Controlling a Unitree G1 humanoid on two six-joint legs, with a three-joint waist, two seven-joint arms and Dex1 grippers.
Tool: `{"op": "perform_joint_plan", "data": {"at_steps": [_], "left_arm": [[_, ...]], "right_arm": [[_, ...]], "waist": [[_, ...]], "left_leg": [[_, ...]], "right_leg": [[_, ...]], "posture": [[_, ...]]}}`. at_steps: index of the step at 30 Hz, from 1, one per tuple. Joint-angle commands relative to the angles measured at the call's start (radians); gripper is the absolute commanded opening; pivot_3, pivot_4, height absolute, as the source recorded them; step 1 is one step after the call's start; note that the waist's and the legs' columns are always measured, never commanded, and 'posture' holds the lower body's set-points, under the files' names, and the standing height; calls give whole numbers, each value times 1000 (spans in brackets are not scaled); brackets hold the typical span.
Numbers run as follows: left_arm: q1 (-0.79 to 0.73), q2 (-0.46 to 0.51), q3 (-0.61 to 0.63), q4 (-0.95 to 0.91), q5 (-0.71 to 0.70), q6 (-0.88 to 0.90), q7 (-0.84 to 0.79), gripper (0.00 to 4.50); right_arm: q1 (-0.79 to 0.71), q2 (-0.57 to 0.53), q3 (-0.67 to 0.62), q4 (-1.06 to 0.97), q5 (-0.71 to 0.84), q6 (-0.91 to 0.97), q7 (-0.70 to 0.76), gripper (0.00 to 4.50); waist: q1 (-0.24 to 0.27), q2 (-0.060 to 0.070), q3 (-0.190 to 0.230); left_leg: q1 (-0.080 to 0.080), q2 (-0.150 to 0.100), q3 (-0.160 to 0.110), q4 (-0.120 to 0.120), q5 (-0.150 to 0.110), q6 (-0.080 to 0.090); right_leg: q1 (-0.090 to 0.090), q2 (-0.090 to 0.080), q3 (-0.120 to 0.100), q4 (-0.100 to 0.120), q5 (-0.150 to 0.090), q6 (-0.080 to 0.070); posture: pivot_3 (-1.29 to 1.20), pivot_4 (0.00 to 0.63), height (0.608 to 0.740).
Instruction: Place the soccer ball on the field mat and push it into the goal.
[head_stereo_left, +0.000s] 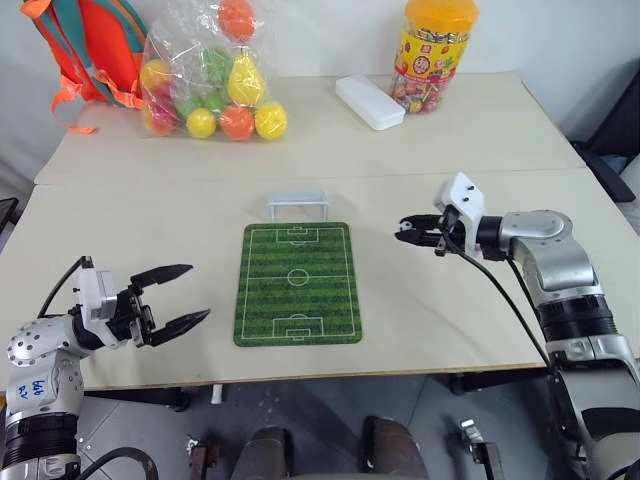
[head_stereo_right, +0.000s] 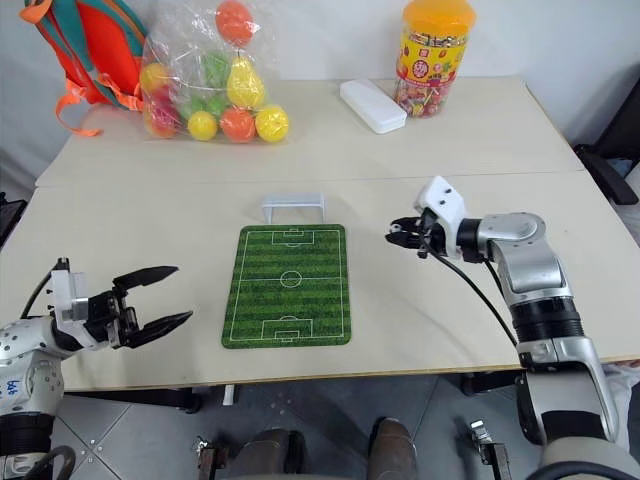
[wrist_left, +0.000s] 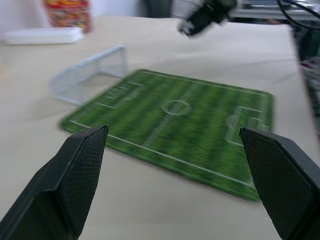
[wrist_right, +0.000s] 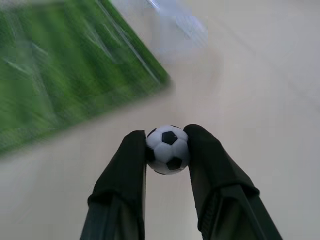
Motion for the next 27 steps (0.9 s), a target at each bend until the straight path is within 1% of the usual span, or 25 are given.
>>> {"op": "perform_joint_plan", "data": {"at_steps": [1,3,6,10,13,15,22,27], "left_arm": [[-24,23,-1,56,-4,-35,-60,4500],[-39,27,-13,92,5,-49,-94,4500],[-60,21,-27,147,7,-70,-147,4500],[-80,4,-48,184,-5,-92,-196,4500],[-74,0,-68,185,-17,-103,-217,4500],[-50,9,-97,169,-33,-116,-225,4500],[29,80,-165,121,-103,-156,-225,4500],[94,126,-168,105,-137,-186,-225,4500]], "right_arm": [[7,19,62,-237,72,187,-4,852],[-1,28,122,-333,89,272,3,852],[-16,77,237,-417,74,303,-9,852],[-21,125,367,-428,20,284,-25,852],[-19,142,427,-410,-12,258,-28,852],[-23,172,474,-372,-42,234,-41,852],[-38,200,521,-302,-82,179,-15,852],[-43,216,539,-276,-99,159,-6,852]], "waist": [[2,0,0],[2,0,0],[2,0,0],[2,-1,0],[2,-1,0],[1,-1,0],[-2,-1,0],[-1,-1,0]], "left_leg": [[0,0,0,0,0,0],[0,0,0,1,0,0],[0,0,0,1,0,1],[0,0,0,1,-1,0],[-1,0,0,1,-1,1],[0,0,0,1,-1,1],[0,0,0,1,-1,1],[0,0,0,1,-1,0]], "right_leg": [[0,0,0,0,0,0],[0,0,0,0,0,0],[0,0,0,0,0,0],[-1,0,0,1,0,0],[-1,0,0,1,0,0],[-1,0,0,1,0,0],[-2,0,1,2,0,0],[-2,0,1,2,0,0]], "posture": [[0,150,740],[0,150,740],[0,150,740],[0,150,740],[0,150,740],[0,150,740],[0,150,740],[0,150,740]]}}
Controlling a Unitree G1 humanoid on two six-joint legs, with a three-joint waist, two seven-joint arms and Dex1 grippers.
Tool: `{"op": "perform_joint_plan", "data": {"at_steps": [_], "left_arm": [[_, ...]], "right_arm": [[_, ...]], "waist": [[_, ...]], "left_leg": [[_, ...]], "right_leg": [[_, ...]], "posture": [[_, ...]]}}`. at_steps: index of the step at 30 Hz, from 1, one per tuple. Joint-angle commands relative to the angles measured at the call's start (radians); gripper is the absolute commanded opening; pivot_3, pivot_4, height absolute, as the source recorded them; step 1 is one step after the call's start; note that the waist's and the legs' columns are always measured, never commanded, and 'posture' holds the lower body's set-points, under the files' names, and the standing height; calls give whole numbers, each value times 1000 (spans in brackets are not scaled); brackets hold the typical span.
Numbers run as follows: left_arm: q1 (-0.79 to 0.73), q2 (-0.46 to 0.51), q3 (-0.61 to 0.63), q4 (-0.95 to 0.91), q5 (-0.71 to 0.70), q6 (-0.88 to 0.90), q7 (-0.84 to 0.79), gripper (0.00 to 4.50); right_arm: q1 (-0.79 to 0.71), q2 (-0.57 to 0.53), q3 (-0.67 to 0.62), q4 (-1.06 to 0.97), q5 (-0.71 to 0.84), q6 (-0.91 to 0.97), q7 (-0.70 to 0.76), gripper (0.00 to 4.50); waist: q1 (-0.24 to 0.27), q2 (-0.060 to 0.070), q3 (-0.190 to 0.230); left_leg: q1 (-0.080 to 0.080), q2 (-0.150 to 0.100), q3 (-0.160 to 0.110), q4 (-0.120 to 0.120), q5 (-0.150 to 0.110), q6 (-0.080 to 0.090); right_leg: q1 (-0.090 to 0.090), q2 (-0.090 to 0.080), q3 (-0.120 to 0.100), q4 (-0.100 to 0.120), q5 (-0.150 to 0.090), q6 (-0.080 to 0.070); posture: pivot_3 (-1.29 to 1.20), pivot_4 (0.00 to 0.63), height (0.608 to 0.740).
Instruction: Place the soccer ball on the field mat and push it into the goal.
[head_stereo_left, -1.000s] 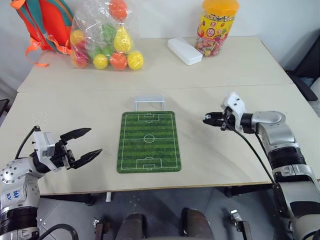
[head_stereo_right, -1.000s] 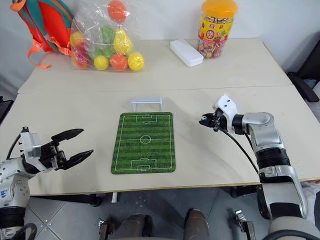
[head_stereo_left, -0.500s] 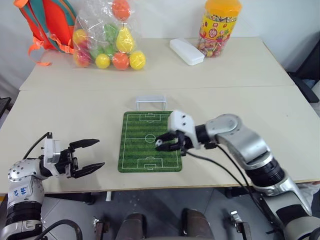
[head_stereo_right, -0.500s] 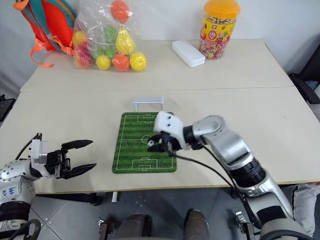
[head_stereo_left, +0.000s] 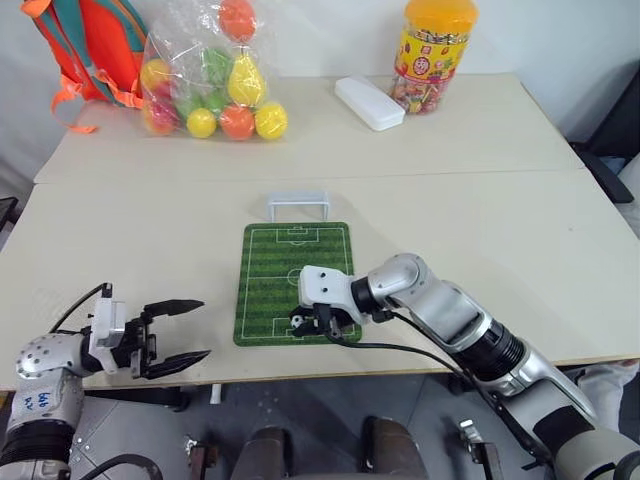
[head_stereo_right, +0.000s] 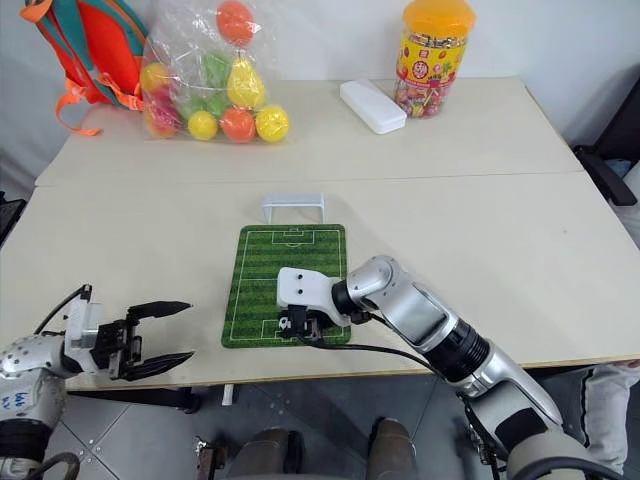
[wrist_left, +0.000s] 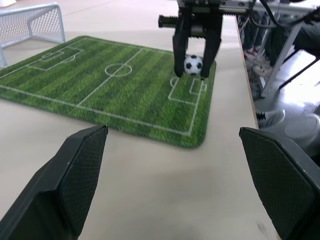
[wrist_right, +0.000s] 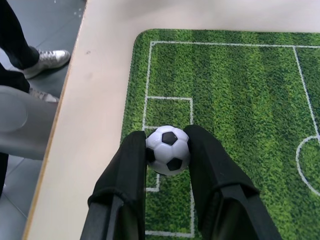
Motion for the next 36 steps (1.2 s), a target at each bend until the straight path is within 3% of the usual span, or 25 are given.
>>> {"op": "perform_joint_plan", "data": {"at_steps": [1,8,24,30,36], "left_arm": [[63,41,15,-36,-43,-33,-112,4500],[142,79,29,-56,-71,-53,-112,4500],[85,35,43,-27,-29,-60,-107,4500],[56,25,43,-25,-22,-50,-95,4500],[40,20,43,-17,-16,-47,-95,4500]], "right_arm": [[-17,23,8,-2,-14,-32,11,852],[-14,37,23,13,-33,-47,39,852],[-3,58,36,52,-75,-82,45,852],[0,60,17,24,-63,-84,51,2817],[-14,68,-5,-17,-37,-64,60,2817]], "waist": [[0,0,0],[0,0,0],[-1,0,0],[0,0,0],[0,0,0]], "left_leg": [[0,0,0,0,0,0],[0,1,1,0,-1,0],[0,1,1,0,-1,0],[0,1,1,0,-1,0],[0,1,1,0,-1,0]], "right_leg": [[0,0,0,0,0,0],[-1,1,0,0,0,0],[-1,1,0,0,0,0],[-1,1,0,0,0,0],[-1,1,0,0,0,0]], "posture": [[0,150,740],[0,150,740],[0,150,740],[0,150,740],[0,150,740]]}}
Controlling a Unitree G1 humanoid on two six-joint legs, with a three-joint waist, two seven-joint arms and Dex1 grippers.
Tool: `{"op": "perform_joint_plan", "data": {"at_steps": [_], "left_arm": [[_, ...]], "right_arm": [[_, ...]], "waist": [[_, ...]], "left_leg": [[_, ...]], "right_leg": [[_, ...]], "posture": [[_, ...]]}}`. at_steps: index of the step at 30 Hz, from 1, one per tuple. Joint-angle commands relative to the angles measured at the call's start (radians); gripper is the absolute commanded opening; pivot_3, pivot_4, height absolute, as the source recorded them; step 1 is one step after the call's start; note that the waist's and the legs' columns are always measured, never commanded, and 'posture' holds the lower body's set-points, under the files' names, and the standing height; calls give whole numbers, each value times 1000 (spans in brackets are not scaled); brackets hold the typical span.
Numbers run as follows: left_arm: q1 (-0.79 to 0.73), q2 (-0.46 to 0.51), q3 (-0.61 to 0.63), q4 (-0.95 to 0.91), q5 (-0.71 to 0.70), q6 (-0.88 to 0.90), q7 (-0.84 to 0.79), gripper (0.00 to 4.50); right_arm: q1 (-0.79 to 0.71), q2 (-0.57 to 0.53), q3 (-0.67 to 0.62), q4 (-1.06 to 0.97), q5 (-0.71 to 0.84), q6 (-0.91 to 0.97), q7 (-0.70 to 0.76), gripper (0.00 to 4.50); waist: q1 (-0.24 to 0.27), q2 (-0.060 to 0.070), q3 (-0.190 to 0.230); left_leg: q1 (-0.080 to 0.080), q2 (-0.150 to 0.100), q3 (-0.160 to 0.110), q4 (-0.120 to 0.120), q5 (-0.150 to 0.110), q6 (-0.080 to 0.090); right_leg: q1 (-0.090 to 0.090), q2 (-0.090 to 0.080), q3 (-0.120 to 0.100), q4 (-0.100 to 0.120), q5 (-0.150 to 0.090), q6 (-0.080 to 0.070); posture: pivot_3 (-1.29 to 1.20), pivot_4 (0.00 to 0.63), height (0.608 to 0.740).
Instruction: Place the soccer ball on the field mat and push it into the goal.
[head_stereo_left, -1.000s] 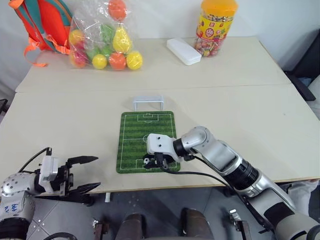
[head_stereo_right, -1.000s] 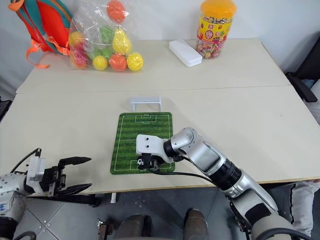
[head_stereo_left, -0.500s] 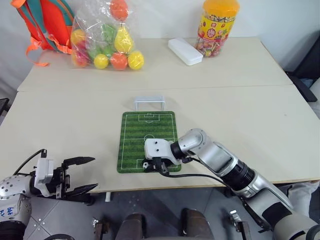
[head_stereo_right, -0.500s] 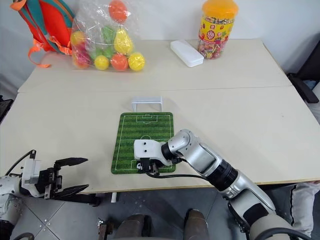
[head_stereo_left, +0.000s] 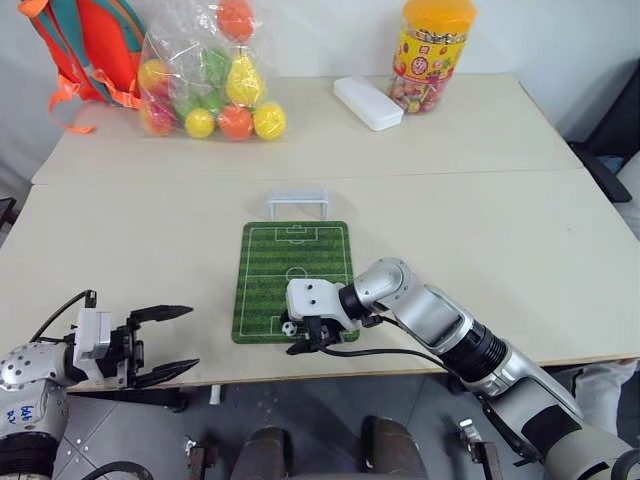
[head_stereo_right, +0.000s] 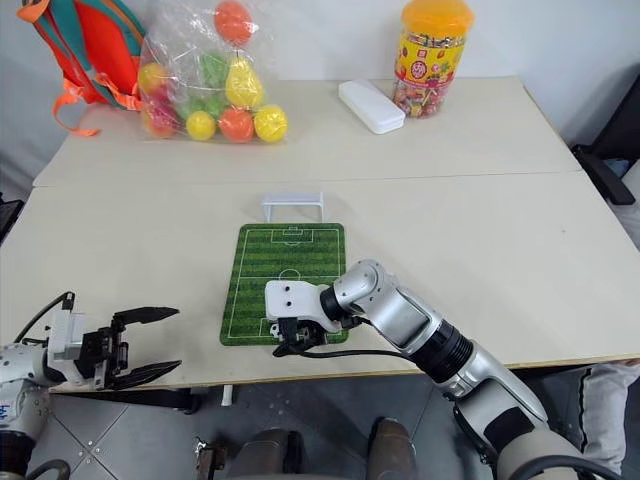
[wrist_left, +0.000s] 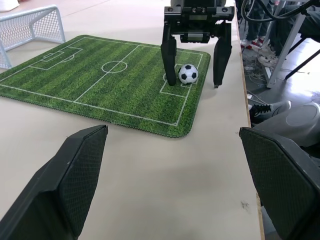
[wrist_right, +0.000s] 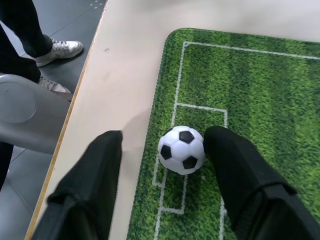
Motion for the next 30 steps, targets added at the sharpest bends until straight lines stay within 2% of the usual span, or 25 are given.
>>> {"op": "perform_joint_plan", "data": {"at_steps": [1,9,13,19,30], "left_arm": [[-11,-5,19,5,3,2,-95,4500],[-39,-13,17,18,9,10,-98,4500],[-57,-15,16,36,13,13,-108,4500],[-83,-7,8,62,10,13,-112,4500],[-110,3,-20,80,9,14,-112,4500]], "right_arm": [[-16,8,-38,-58,25,10,5,2817],[-43,-25,-113,-178,102,67,38,2817],[5,-92,-144,-287,183,102,92,1996],[45,-111,-142,-324,185,128,34,12],[65,-74,-40,-226,147,63,24,12]], "waist": [[0,0,0],[1,0,0],[2,0,0],[3,-1,0],[2,-1,0]], "left_leg": [[0,0,0,0,0,0],[0,0,0,0,0,0],[0,0,0,0,-1,0],[0,0,1,0,-1,0],[0,1,1,0,-2,0]], "right_leg": [[0,0,0,0,0,0],[0,0,0,0,0,0],[0,0,0,0,0,0],[0,0,0,-1,0,0],[0,0,0,-1,0,0]], "posture": [[0,150,740],[0,150,740],[0,150,740],[0,150,740],[0,150,740]]}}
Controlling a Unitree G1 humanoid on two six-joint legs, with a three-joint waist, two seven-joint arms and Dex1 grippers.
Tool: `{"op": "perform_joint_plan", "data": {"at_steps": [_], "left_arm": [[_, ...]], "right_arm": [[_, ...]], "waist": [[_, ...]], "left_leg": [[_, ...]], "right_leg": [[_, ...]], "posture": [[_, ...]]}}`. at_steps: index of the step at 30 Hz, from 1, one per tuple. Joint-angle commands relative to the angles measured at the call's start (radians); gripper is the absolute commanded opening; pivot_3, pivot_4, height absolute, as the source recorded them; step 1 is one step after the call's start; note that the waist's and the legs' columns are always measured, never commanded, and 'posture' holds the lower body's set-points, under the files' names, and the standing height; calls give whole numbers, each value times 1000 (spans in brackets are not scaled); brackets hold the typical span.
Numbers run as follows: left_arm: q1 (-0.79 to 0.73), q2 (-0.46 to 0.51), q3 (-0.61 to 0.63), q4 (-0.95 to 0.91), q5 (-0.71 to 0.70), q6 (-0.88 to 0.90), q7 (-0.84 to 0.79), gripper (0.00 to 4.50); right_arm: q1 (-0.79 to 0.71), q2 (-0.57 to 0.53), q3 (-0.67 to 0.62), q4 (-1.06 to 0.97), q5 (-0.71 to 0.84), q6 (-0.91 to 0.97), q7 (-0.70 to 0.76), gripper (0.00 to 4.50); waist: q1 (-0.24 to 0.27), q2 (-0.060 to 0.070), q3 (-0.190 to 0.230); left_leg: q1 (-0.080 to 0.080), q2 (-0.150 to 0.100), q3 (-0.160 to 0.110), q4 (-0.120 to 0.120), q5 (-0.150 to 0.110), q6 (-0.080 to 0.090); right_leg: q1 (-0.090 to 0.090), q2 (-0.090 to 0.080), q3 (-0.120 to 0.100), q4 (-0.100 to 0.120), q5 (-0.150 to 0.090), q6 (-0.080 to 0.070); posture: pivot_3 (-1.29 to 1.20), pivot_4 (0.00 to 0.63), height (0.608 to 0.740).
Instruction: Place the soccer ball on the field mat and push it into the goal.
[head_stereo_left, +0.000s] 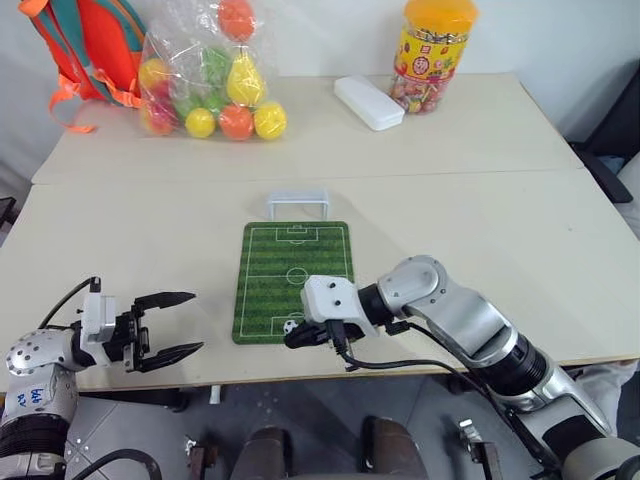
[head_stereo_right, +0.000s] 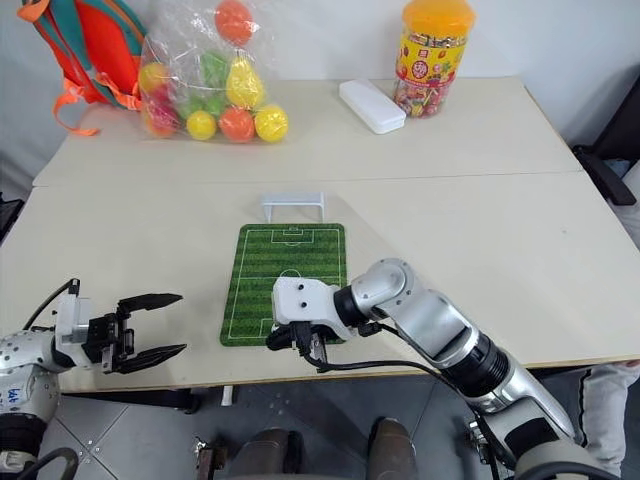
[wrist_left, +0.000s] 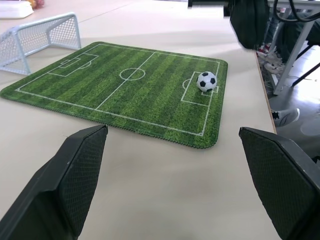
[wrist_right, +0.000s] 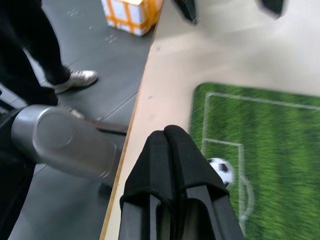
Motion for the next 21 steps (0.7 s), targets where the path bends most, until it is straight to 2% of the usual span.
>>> {"op": "perform_joint_plan", "data": {"at_steps": [1,11,17,21], "left_arm": [[-4,24,1,0,-8,0,-112,4500],[5,28,10,-12,-9,-1,-112,4500],[-15,26,20,3,0,-7,-112,4500],[-45,21,25,21,1,-7,-112,4500]], "right_arm": [[-7,32,22,40,-10,-51,1,12],[-47,112,21,277,-102,-158,-45,12],[-210,162,-155,538,-152,-235,-230,12],[-287,155,-252,573,-132,-229,-259,12]], "waist": [[-1,0,0],[-2,0,0],[-4,0,0],[-1,0,0]], "left_leg": [[0,0,0,0,0,0],[0,0,0,0,0,0],[0,0,0,0,0,0],[0,0,0,0,0,0]], "right_leg": [[0,0,0,0,0,0],[0,0,0,0,0,0],[0,0,0,0,0,0],[0,0,0,0,0,0]], "posture": [[0,150,740],[0,150,740],[0,150,740],[0,150,740]]}}
